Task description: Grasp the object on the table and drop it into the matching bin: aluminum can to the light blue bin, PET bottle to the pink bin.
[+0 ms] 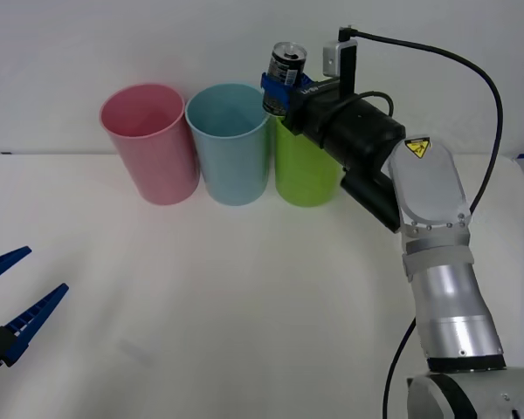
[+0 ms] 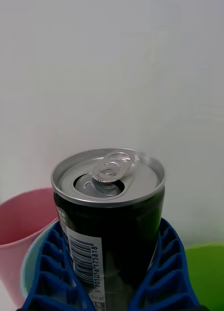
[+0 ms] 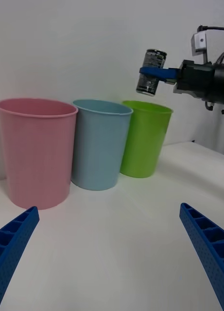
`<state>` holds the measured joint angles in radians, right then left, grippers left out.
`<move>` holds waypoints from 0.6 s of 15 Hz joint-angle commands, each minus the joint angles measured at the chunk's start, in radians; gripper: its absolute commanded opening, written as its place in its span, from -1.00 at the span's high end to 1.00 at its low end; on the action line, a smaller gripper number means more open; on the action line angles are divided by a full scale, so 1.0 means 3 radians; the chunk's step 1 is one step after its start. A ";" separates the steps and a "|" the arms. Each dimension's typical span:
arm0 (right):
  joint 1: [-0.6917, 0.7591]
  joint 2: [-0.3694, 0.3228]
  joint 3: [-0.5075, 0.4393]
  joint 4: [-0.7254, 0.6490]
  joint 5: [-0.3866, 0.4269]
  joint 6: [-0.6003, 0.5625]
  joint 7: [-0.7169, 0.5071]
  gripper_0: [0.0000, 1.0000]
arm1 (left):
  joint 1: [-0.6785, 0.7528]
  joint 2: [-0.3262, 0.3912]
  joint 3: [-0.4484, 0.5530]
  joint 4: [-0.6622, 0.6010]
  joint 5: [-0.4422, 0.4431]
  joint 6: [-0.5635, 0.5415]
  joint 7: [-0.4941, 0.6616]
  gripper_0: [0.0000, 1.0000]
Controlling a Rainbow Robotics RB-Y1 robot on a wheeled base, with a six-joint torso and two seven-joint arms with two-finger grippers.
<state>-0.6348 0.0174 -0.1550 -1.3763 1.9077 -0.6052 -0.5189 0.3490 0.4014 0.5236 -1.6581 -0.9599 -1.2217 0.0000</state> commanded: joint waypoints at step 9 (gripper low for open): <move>-0.0702 0.0000 -0.0056 0.1034 0.0007 0.0545 0.0109 1.00 | 0.0000 0.0000 0.0000 0.0000 0.0000 0.0000 0.0000 -1.00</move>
<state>-0.8398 0.0175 -0.1718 -1.0750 1.9104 -0.4423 -0.4884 0.3490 0.4014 0.5236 -1.6580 -0.9599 -1.2217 0.0000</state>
